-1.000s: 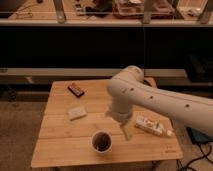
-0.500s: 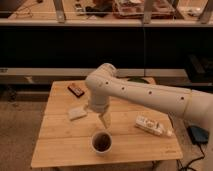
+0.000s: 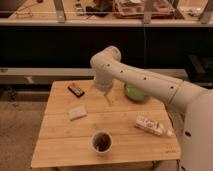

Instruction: Move the arm in a circular motion

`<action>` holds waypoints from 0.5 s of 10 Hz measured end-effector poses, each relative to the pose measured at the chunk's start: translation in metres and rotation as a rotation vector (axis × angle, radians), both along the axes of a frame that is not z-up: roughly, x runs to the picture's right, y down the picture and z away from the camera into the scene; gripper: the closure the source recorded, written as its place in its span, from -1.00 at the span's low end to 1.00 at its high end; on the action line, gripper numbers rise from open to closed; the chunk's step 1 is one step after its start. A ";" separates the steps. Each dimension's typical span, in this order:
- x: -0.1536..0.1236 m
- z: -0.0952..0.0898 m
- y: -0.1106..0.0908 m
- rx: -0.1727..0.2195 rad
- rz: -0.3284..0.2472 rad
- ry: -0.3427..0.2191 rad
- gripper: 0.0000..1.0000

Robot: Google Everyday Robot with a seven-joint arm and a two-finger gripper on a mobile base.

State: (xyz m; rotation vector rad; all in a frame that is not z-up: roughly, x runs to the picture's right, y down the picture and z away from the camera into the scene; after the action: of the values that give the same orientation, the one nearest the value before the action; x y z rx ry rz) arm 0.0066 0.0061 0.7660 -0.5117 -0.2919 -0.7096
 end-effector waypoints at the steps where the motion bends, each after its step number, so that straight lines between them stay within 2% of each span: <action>1: 0.022 0.001 -0.013 0.010 0.015 0.042 -0.60; 3: 0.067 -0.001 -0.023 0.017 0.054 0.123 -0.60; 5: 0.119 -0.008 -0.013 0.001 0.113 0.216 -0.60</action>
State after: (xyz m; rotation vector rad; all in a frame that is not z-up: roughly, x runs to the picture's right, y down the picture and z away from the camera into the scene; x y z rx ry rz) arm 0.1252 -0.0071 0.7580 -0.5620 -0.1169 -0.5397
